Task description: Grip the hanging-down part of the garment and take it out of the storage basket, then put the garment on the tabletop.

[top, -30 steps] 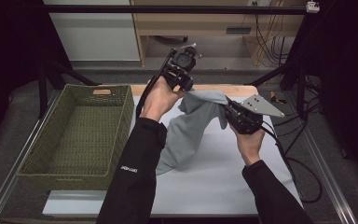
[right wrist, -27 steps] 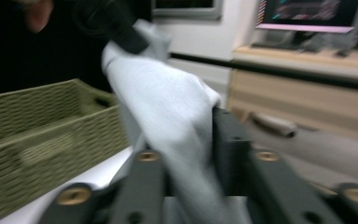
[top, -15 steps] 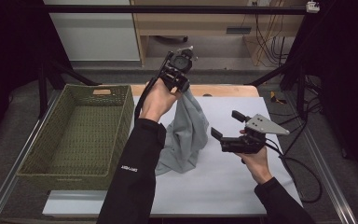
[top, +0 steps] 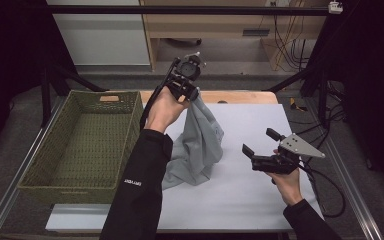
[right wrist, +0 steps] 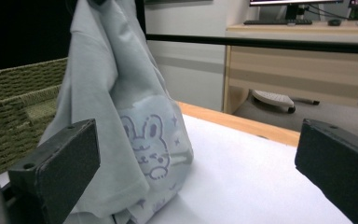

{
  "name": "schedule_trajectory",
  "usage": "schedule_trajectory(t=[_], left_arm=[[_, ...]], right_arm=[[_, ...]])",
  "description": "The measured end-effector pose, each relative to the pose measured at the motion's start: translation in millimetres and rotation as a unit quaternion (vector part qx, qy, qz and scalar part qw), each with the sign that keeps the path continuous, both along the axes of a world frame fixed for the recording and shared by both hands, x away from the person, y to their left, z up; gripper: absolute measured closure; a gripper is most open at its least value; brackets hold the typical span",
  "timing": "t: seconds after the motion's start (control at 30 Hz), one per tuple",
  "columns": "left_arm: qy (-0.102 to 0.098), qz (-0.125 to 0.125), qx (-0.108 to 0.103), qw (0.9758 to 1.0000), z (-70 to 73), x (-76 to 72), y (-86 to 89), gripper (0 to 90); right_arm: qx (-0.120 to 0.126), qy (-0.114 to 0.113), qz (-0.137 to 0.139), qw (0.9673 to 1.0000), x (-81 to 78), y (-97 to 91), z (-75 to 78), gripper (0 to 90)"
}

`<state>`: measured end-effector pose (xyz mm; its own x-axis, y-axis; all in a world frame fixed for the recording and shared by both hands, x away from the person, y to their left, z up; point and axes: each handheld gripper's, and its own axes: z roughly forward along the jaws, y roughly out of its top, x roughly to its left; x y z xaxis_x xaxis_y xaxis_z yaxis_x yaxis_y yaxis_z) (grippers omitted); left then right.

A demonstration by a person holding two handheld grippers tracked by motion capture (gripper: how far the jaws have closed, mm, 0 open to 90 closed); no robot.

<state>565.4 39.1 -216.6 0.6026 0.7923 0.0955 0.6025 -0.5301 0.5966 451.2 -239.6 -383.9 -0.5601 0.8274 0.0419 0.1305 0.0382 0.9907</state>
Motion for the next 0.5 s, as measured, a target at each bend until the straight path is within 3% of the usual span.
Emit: schedule_trajectory(t=[0.13,0.23,0.5], left_arm=[[0.0,0.002,-0.006,1.0,-1.3,0.4,3.6,86.9],[0.0,0.001,-0.006,1.0,-3.3,-0.6,4.5,86.8],[0.005,-0.017,-0.009,0.9998,-14.5,-6.4,-2.1,86.8]], right_arm=[[-0.001,0.004,0.004,1.0,-2.3,-3.0,-7.3,0.5],[-0.008,-0.008,0.008,0.9999,-4.9,-7.2,-12.6,0.5],[0.0,0.009,0.006,0.9999,-12.8,-17.8,-22.2,0.5]])
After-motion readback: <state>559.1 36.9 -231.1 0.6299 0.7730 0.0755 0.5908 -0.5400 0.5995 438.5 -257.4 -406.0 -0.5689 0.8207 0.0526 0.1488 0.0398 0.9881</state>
